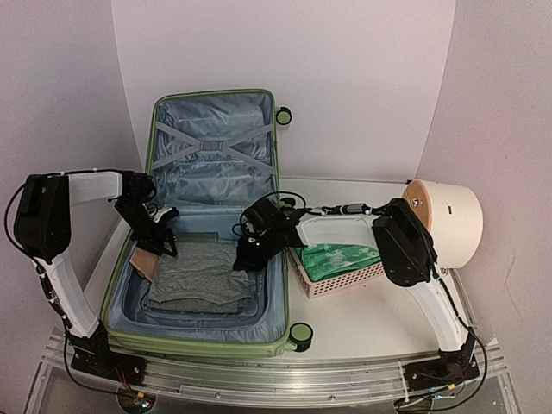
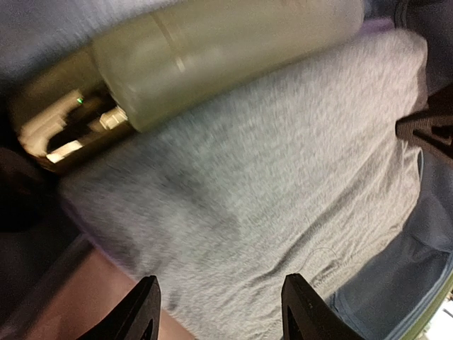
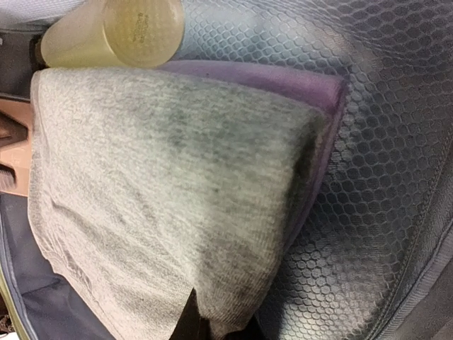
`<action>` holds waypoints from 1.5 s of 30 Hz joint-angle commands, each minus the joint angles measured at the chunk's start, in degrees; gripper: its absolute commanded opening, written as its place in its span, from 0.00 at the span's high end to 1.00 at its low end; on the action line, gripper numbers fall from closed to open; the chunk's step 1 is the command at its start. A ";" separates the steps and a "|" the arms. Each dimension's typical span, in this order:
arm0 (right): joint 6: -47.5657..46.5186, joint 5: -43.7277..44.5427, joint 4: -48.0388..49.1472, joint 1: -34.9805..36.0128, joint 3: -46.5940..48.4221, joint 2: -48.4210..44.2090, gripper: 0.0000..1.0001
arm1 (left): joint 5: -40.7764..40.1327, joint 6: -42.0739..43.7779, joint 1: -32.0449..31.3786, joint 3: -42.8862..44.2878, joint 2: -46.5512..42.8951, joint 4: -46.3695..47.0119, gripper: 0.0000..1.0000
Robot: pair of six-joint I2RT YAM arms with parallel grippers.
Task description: Open, take out, and arrange the luggage
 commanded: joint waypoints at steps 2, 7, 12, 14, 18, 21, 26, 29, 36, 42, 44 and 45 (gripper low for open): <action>-0.67 0.18 1.18 -0.07 -1.31 -3.58 1.00 | -6.16 2.38 0.74 3.74 -3.52 4.39 0.41; -2.99 1.02 0.93 -0.24 -1.60 -5.26 0.77 | -9.23 5.93 0.61 3.79 0.18 8.50 0.39; -5.00 3.80 0.90 -1.98 0.65 -4.86 0.66 | -10.54 7.43 0.53 4.64 4.07 8.81 0.41; -6.74 4.30 0.92 -3.27 3.15 -2.30 0.63 | -7.81 8.10 0.47 4.99 3.95 9.62 0.43; -9.14 3.70 0.92 -3.90 6.76 1.65 0.59 | -3.14 8.21 0.50 5.76 5.04 7.86 0.56; -10.74 4.09 1.04 -3.87 8.25 3.30 0.57 | -0.43 8.45 0.49 4.39 4.29 8.90 0.65; -11.62 0.77 1.04 -4.12 10.39 5.67 0.57 | 0.49 8.72 0.53 4.28 4.18 8.27 0.84; -13.15 0.40 1.01 -4.09 9.77 4.99 0.57 | 1.50 8.92 0.49 4.58 3.20 8.09 0.99; -26.05 0.23 1.39 -4.11 11.09 2.33 0.51 | 3.52 11.39 0.49 6.01 0.53 4.95 1.00; -33.80 -0.68 1.61 -4.13 14.45 5.04 0.51 | 1.97 15.72 0.50 4.84 -1.31 7.54 0.82; -33.82 -1.79 1.46 -4.18 14.90 6.16 0.61 | 2.89 16.62 0.39 6.12 -0.27 7.43 0.72; -33.36 -2.88 1.40 -4.18 14.78 6.62 0.63 | 4.32 17.47 0.14 7.40 0.38 6.93 0.66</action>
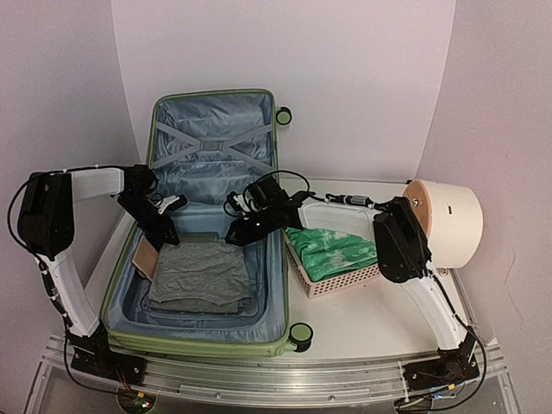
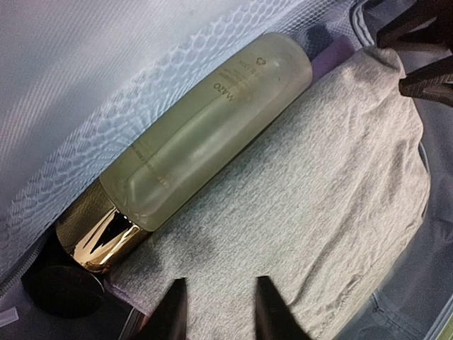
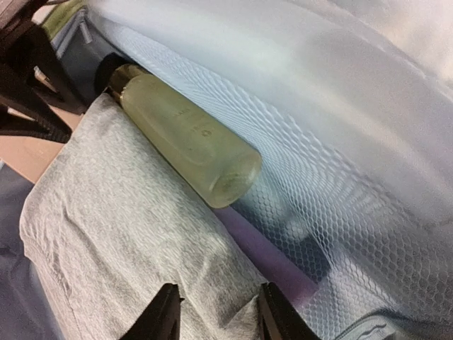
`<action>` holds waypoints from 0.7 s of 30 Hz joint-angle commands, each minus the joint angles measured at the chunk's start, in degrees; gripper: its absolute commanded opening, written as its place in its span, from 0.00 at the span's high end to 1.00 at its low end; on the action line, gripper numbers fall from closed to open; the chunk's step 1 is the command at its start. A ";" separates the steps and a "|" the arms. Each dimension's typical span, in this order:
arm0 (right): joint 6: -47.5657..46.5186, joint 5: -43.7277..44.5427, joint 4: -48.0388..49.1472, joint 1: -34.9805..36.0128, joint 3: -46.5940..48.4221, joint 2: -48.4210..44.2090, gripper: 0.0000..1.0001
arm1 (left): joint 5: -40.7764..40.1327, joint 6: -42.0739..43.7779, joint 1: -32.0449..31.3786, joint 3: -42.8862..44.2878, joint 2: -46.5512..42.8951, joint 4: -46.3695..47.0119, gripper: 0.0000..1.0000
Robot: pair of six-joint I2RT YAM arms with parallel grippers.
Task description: Open, take out, and arrange the luggage
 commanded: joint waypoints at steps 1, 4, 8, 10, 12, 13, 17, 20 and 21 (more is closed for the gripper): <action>-3.33 -3.58 0.33 -0.13 2.22 2.56 0.62 | 4.43 4.99 -0.41 4.32 -0.53 -0.07 0.60; -3.41 -3.52 0.17 -0.13 0.94 2.29 0.60 | 9.85 9.87 -1.90 5.46 0.18 0.68 0.43; -4.18 -2.85 -1.02 -0.14 0.11 1.83 0.60 | 13.16 13.89 -3.93 7.49 4.09 0.58 0.39; -4.46 -2.02 -1.72 -0.20 -0.97 1.11 0.62 | 14.70 15.77 -4.48 8.55 6.15 -0.42 0.40; -4.65 -1.22 -2.03 -0.20 -2.85 -0.14 0.76 | 15.65 17.23 -4.88 8.03 6.92 1.24 0.43; -4.66 -1.22 -2.04 -0.15 -3.06 -0.58 0.83 | 16.17 17.97 -5.07 7.57 6.75 2.41 0.44; -4.50 -3.43 -1.80 -0.19 -1.40 -2.43 1.00 | 19.27 22.38 -5.74 3.60 4.20 8.33 0.43; -4.86 -4.44 -1.37 -0.06 -0.81 -4.84 1.00 | 20.71 26.03 -6.48 3.05 3.90 9.30 0.40; -5.14 -4.55 -1.30 -0.07 -0.95 -5.10 1.00 | 20.54 26.31 -6.68 3.12 4.07 9.39 0.39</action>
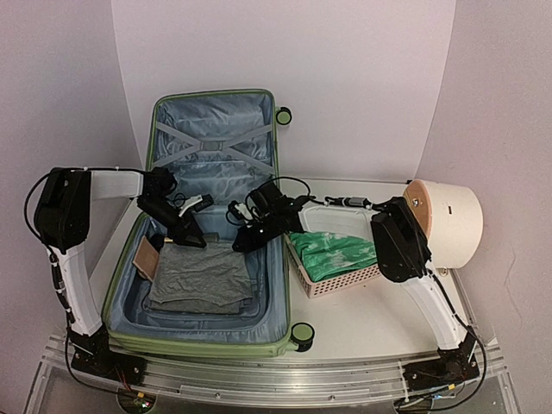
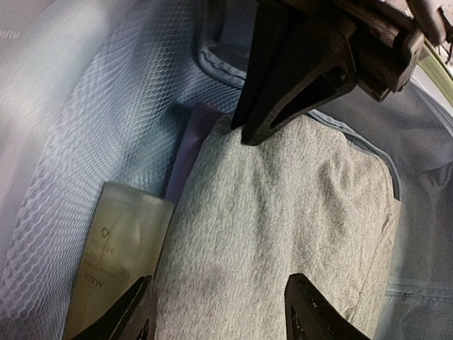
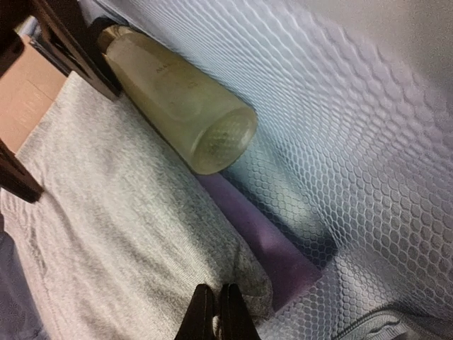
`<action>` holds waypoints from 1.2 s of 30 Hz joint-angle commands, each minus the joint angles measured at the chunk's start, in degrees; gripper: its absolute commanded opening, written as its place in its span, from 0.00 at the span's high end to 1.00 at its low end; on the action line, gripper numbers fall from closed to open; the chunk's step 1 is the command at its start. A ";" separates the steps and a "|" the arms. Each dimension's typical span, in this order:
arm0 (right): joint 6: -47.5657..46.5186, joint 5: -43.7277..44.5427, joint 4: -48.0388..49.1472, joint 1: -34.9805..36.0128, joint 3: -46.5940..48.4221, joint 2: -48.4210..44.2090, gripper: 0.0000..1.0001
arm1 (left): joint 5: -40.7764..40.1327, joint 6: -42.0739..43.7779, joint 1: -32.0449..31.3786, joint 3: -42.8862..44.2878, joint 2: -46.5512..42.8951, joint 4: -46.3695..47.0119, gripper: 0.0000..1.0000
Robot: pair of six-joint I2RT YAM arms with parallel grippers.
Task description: Open, take out, and arrange the luggage
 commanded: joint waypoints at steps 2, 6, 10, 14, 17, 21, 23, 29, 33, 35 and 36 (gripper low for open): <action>-1.96 -3.21 -0.01 0.26 -0.27 -8.73 1.00 | 2.99 6.59 -1.83 0.29 -1.45 4.01 0.38; -3.76 -5.15 1.04 1.07 -4.61 -12.44 1.00 | 2.54 6.28 -2.90 2.51 0.88 4.07 0.38; -4.12 -7.15 2.74 1.44 -8.27 -15.33 1.00 | 4.31 7.44 -4.35 3.42 1.86 3.73 0.37; -4.36 -8.61 5.05 1.47 -10.00 -16.82 1.00 | 6.21 8.16 -5.06 3.36 2.12 3.30 0.43; -4.27 -8.29 5.76 1.41 -10.42 -16.91 1.00 | 8.91 12.20 -5.12 4.70 1.44 -2.26 0.68; -4.04 -7.74 6.06 1.23 -11.66 -16.64 0.92 | 10.64 17.57 -5.07 4.75 -1.28 -9.37 0.99; -3.82 -6.42 6.64 0.67 -13.10 -16.98 0.76 | 9.11 17.78 -5.07 3.65 -3.65 -9.40 1.00; -6.26 -8.15 16.16 -0.70 -20.77 -19.11 0.29 | 7.58 18.64 -5.11 1.63 -9.08 -8.30 1.00; -7.65 -11.46 33.73 -0.54 -31.41 -21.42 0.20 | 7.39 19.48 -5.07 2.33 -9.45 -9.56 1.00; -5.89 -14.07 37.34 -0.54 -31.67 -20.07 0.20 | 7.14 18.37 -5.07 2.24 -9.25 -8.59 1.00; -4.91 -15.74 37.41 -0.19 -31.13 -18.80 0.20 | 7.07 17.58 -5.07 2.36 -8.91 -8.25 1.00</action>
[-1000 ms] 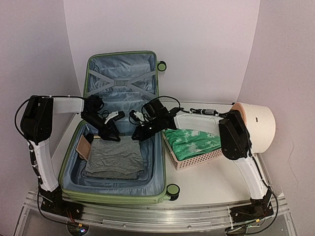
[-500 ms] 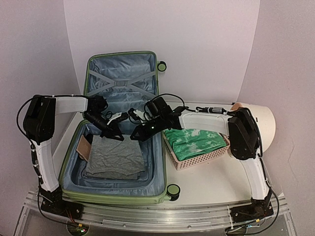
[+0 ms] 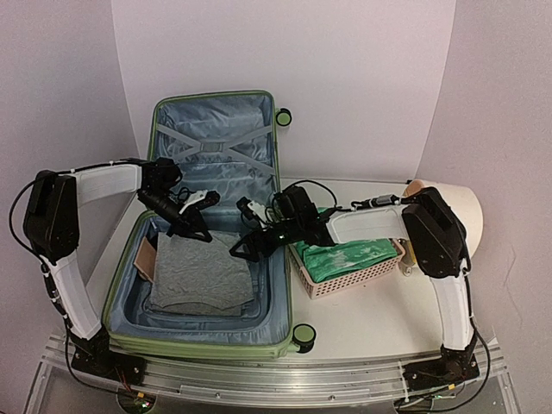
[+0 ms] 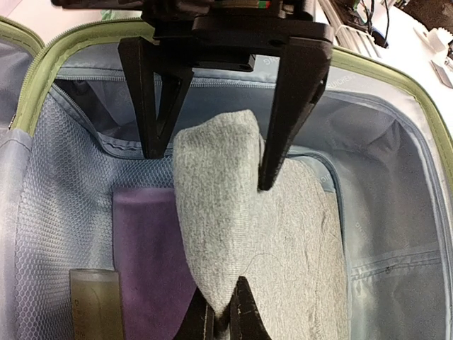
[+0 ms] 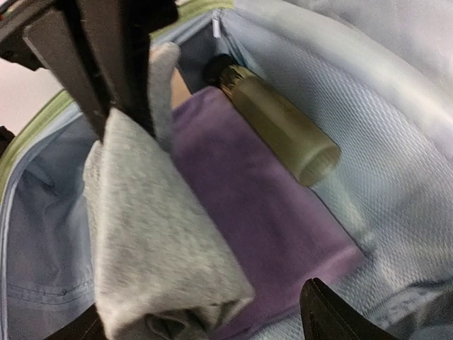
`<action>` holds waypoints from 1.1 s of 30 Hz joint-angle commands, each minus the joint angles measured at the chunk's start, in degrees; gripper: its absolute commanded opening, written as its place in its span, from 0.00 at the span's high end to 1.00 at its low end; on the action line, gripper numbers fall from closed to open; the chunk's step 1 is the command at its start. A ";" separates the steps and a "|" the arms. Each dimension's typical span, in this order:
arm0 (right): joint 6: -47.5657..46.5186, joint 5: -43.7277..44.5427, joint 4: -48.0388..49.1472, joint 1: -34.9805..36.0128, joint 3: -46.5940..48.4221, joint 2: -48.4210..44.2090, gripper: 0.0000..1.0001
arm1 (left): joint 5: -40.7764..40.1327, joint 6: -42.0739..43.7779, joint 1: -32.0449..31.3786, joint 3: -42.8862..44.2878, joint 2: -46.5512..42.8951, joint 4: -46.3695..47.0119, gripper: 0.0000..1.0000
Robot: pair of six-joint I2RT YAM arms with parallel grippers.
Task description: Open, take out, and arrange the luggage
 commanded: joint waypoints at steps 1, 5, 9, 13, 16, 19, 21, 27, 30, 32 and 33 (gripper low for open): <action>1.36 -6.36 10.79 0.63 -0.75 -0.16 0.20 | 0.45 -0.27 0.00 1.49 -1.76 0.28 1.00; 5.20 -9.66 14.50 1.46 -2.27 2.61 0.22 | 0.87 -1.19 0.04 2.09 -1.57 0.50 1.00; 11.05 -11.95 22.13 1.80 -2.71 4.75 0.27 | 1.11 -1.19 0.04 2.38 -1.52 -0.01 1.00; 12.24 -11.62 22.42 2.55 -0.78 6.75 0.28 | 1.36 -1.34 0.04 2.35 -1.43 -0.05 1.00; 14.22 -12.96 22.37 2.81 0.27 8.26 0.41 | 1.11 -1.82 0.04 2.59 -1.44 0.03 1.00; 15.46 -13.75 22.36 2.86 -1.44 7.39 0.77 | 0.51 -3.43 0.04 2.72 -1.51 0.27 1.00; 15.43 -14.00 22.29 2.77 -2.66 6.49 0.87 | 0.23 -4.55 0.03 2.70 -1.57 0.27 0.99; 11.50 -13.29 21.52 2.75 -4.52 4.50 1.00 | -2.27 1.04 0.73 2.60 0.32 -7.04 0.32; 9.63 -12.77 19.79 2.73 -2.93 4.67 1.00 | -8.30 3.52 1.02 1.65 3.22 -8.93 0.31; 9.16 -12.99 19.05 2.76 -1.80 4.87 1.00 | -9.61 2.86 2.27 1.59 4.19 -6.75 0.30; 9.33 -13.17 18.75 2.77 -1.46 5.18 1.00 | -8.72 1.40 4.51 2.54 4.62 -5.34 0.28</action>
